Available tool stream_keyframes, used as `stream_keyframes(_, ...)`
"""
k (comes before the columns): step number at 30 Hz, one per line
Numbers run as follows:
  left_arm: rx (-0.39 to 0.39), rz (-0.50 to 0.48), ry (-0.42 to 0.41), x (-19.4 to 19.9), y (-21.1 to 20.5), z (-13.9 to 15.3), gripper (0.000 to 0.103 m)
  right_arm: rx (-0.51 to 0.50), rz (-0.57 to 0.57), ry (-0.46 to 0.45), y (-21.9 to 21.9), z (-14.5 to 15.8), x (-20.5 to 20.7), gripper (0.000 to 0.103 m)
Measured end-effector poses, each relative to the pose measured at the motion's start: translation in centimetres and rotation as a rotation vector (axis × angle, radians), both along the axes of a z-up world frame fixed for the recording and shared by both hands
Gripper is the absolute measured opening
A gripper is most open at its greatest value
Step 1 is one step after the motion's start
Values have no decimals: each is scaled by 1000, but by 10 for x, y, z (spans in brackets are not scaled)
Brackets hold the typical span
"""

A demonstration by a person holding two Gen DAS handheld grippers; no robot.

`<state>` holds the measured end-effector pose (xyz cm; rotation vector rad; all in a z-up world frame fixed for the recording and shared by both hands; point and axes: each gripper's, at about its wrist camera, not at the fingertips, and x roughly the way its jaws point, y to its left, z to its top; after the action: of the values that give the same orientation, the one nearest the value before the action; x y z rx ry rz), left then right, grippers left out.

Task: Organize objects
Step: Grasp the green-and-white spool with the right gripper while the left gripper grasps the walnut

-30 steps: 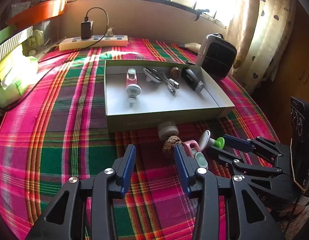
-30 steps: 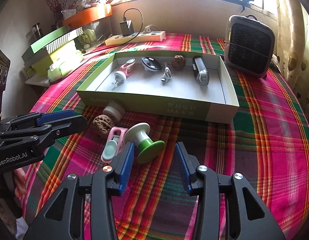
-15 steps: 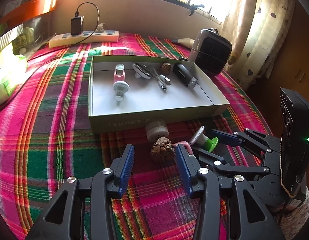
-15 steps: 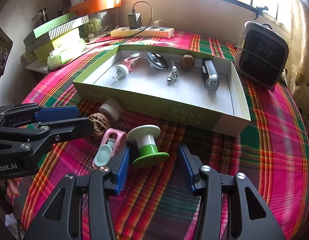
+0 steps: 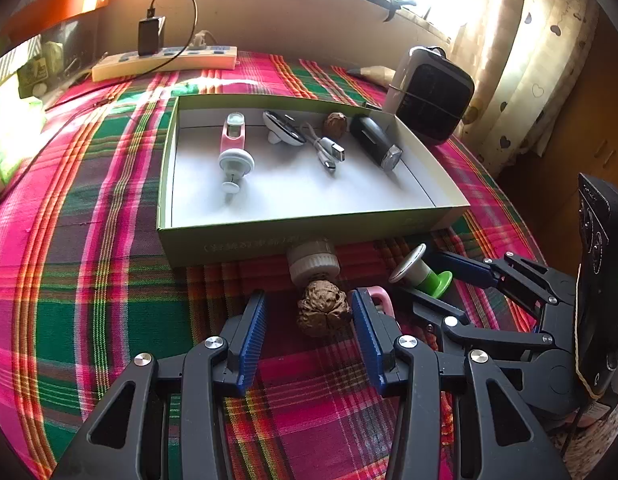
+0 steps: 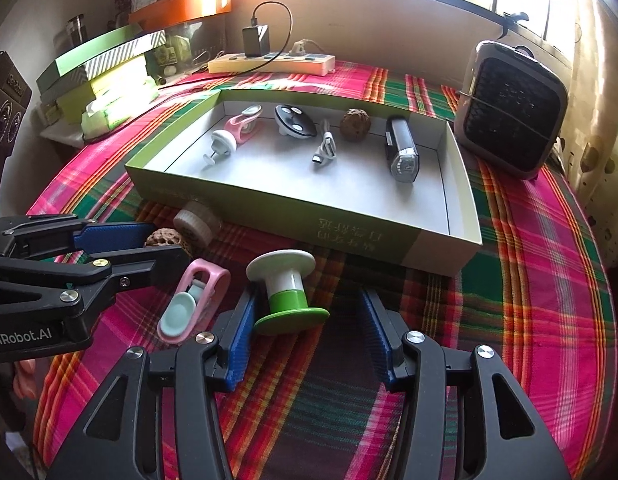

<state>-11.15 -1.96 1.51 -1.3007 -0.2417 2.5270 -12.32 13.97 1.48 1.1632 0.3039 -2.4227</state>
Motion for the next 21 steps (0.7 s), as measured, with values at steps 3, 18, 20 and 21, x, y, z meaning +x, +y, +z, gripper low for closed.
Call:
stream_keyframes(3,3,5,2,-1,-1,-1,42,0,3,1,0,0,0,50)
stream_keyframes(18,-3,19,10,-3,-5,-3,27,-20,9,-1,2,2,0,34)
stream_keyframes(20,-6,20,13,-3,-5,-3,27,-20,9,-1,2,2,0,34)
stream_keyframes(21,-7,20,14,-3,-5,-3,27,-19,9,-1,2,2,0,34)
